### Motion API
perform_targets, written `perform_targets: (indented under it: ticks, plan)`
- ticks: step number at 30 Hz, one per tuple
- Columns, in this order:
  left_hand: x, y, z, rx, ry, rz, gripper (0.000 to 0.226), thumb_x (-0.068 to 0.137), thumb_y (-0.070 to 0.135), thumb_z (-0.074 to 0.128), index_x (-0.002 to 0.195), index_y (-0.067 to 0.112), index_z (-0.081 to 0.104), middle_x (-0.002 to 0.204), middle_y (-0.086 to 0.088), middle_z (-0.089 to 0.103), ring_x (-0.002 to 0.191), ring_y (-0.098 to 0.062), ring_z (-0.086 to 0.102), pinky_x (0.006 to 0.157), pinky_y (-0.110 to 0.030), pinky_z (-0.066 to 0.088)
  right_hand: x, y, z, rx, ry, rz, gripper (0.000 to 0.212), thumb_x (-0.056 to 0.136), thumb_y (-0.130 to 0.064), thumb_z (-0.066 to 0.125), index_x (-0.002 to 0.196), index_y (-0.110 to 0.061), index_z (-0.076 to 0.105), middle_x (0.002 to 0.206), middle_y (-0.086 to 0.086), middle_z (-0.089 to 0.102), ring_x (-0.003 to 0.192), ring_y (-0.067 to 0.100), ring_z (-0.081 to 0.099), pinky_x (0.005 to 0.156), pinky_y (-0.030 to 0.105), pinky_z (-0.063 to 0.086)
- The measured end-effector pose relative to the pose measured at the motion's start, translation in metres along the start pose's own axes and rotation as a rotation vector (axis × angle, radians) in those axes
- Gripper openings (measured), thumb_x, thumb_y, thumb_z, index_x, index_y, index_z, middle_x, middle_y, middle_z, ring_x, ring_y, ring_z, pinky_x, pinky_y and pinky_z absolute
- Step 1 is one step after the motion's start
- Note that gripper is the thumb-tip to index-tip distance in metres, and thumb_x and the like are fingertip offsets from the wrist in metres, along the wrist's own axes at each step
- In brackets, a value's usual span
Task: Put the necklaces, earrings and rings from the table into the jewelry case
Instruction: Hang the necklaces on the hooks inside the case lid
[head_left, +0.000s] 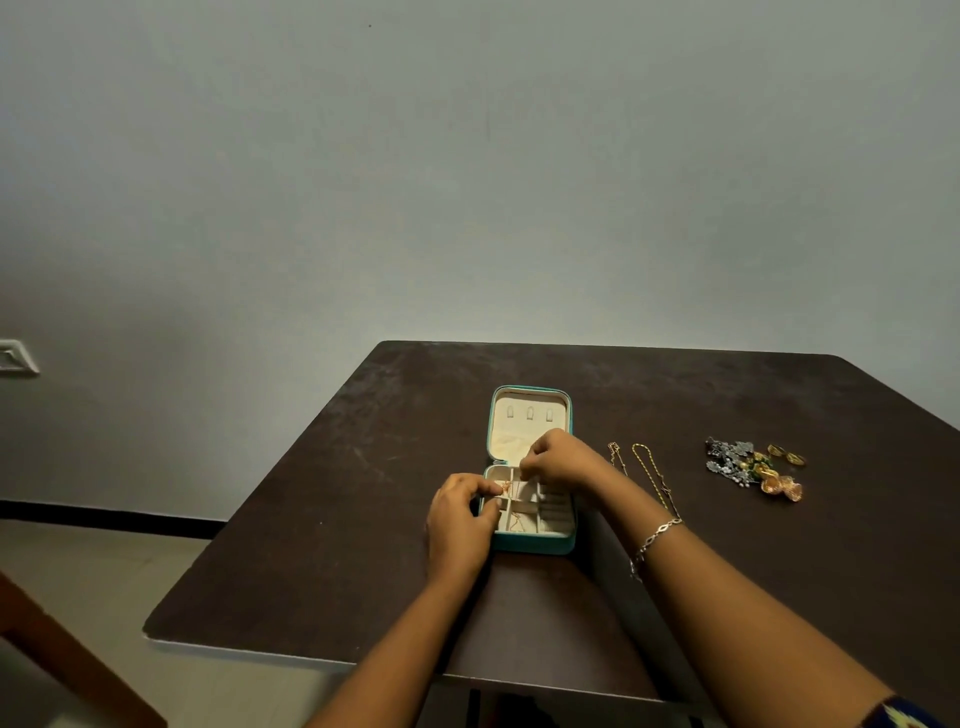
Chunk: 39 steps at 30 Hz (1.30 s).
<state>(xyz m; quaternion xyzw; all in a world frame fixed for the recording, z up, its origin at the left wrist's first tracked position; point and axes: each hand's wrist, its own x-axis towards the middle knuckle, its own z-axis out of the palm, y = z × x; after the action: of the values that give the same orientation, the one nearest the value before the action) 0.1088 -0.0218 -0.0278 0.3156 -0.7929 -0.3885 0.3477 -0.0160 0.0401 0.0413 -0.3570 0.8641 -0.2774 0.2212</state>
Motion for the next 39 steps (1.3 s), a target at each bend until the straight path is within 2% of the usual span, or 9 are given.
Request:
perform_targets:
  ticks: [7, 15, 20, 23, 26, 30, 33, 36, 39]
  plan:
    - [0.0, 0.0, -0.001, 0.019, -0.011, -0.001, 0.011, 0.082, 0.01, 0.064, 0.081, 0.021, 0.065, 0.096, 0.009, 0.058, 0.092, -0.01, 0.055, 0.074, -0.023, 0.042, -0.022, -0.012, -0.032, 0.365, -0.036, -0.071, 0.024, 0.087, -0.005, 0.051, 0.064, -0.01, 0.056, 0.063, 0.002, 0.046, 0.055, 0.01, 0.039, 0.046, 0.017, 0.029]
    - [0.0, -0.001, -0.001, -0.026, 0.003, 0.003, 0.015, 0.083, 0.013, 0.063, 0.082, 0.028, 0.063, 0.097, 0.007, 0.057, 0.094, -0.011, 0.055, 0.078, -0.028, 0.047, -0.037, -0.03, -0.052, 0.541, -0.092, -0.161, 0.022, 0.089, -0.004, 0.042, 0.074, -0.004, 0.057, 0.071, 0.009, 0.07, 0.06, 0.012, 0.065, 0.055, 0.02, 0.036]
    - [0.009, 0.008, -0.011, -0.132, 0.078, 0.085, 0.02, 0.084, 0.007, 0.059, 0.09, 0.025, 0.065, 0.096, 0.007, 0.063, 0.096, -0.017, 0.058, 0.08, -0.033, 0.049, -0.046, -0.041, -0.058, 0.609, -0.116, -0.179, 0.021, 0.089, -0.003, 0.041, 0.074, -0.007, 0.055, 0.061, 0.007, 0.069, 0.065, 0.022, 0.065, 0.056, 0.021, 0.04]
    - [0.014, 0.026, -0.025, -0.326, -0.036, 0.097, 0.018, 0.086, 0.003, 0.056, 0.095, 0.014, 0.067, 0.095, 0.0, 0.069, 0.091, -0.013, 0.063, 0.076, -0.026, 0.052, -0.05, -0.046, -0.062, 0.609, -0.115, -0.213, 0.023, 0.089, -0.004, 0.04, 0.073, -0.009, 0.056, 0.059, 0.006, 0.068, 0.064, 0.022, 0.065, 0.058, 0.023, 0.042]
    - [0.015, 0.049, -0.04, -0.534, -0.205, 0.134, 0.018, 0.087, -0.002, 0.054, 0.102, 0.002, 0.064, 0.093, -0.006, 0.067, 0.085, 0.0, 0.065, 0.072, -0.013, 0.05, -0.052, -0.052, -0.067, 0.629, -0.123, -0.222, 0.02, 0.09, -0.005, 0.042, 0.076, -0.009, 0.056, 0.063, 0.008, 0.067, 0.065, 0.022, 0.064, 0.061, 0.025, 0.045]
    - [0.015, 0.062, -0.047, -0.591, -0.327, 0.137, 0.023, 0.084, -0.007, 0.055, 0.105, -0.002, 0.061, 0.083, -0.007, 0.066, 0.071, 0.001, 0.065, 0.064, -0.011, 0.047, -0.058, -0.06, -0.073, 0.622, -0.136, -0.24, 0.018, 0.09, -0.006, 0.043, 0.077, -0.009, 0.054, 0.061, 0.006, 0.061, 0.053, 0.015, 0.06, 0.063, 0.027, 0.048]
    - [0.017, 0.062, -0.049, -0.557, -0.27, 0.1, 0.013, 0.084, -0.006, 0.056, 0.092, -0.001, 0.065, 0.073, -0.007, 0.063, 0.06, 0.0, 0.059, 0.061, -0.014, 0.047, -0.059, -0.062, -0.077, 0.644, -0.139, -0.23, 0.016, 0.091, -0.008, 0.045, 0.078, -0.009, 0.053, 0.056, 0.004, 0.054, 0.05, 0.015, 0.058, 0.069, 0.032, 0.052]
    - [0.021, 0.061, -0.055, -0.545, -0.186, 0.049, 0.014, 0.086, -0.002, 0.055, 0.085, 0.006, 0.067, 0.076, -0.005, 0.066, 0.061, -0.002, 0.06, 0.061, -0.017, 0.051, -0.06, -0.061, -0.081, 0.65, -0.111, -0.198, 0.015, 0.091, -0.009, 0.046, 0.077, -0.01, 0.052, 0.055, 0.004, 0.047, 0.05, 0.016, 0.049, 0.053, 0.024, 0.052]
    - [0.024, 0.06, -0.064, -0.553, -0.108, 0.008, 0.015, 0.087, 0.001, 0.055, 0.083, 0.011, 0.066, 0.077, -0.004, 0.066, 0.062, -0.004, 0.063, 0.064, -0.021, 0.052, -0.06, -0.058, -0.087, 0.627, -0.083, -0.183, 0.016, 0.091, -0.008, 0.046, 0.076, -0.01, 0.052, 0.056, 0.004, 0.044, 0.049, 0.015, 0.046, 0.053, 0.025, 0.046]
